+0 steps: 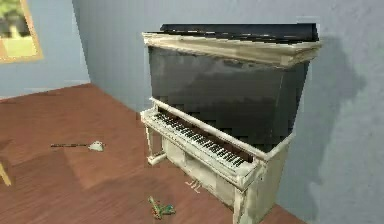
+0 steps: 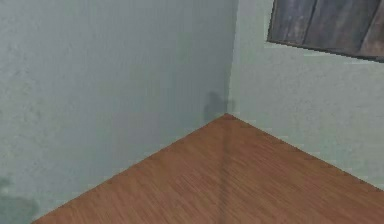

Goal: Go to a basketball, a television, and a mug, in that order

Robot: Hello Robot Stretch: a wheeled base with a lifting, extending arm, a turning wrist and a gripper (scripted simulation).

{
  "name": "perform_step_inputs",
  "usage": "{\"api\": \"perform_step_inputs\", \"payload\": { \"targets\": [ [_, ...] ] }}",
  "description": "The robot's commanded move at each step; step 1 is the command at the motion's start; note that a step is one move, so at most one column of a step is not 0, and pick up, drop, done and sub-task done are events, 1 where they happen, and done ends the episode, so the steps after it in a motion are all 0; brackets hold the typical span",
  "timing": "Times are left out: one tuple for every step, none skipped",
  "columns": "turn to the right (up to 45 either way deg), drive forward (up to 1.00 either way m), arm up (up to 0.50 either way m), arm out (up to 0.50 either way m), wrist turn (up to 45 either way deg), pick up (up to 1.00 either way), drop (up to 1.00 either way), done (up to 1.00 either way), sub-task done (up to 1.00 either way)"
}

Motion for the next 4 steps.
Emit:
{"api": "perform_step_inputs", "payload": {
  "targets": [
    [0.0,0.55,0.00,0.00,0.0,0.00,0.00,0.00,0.00],
    [-45.0,0.00,0.00,0.00,0.0,0.00,0.00,0.00,0.00],
    [-3.0,0.00,0.00,0.00,0.0,0.00,0.00,0.00,0.00],
    [0.0,1.00,0.00,0.00,0.0,0.00,0.00,0.00,0.00]
  ]
}}
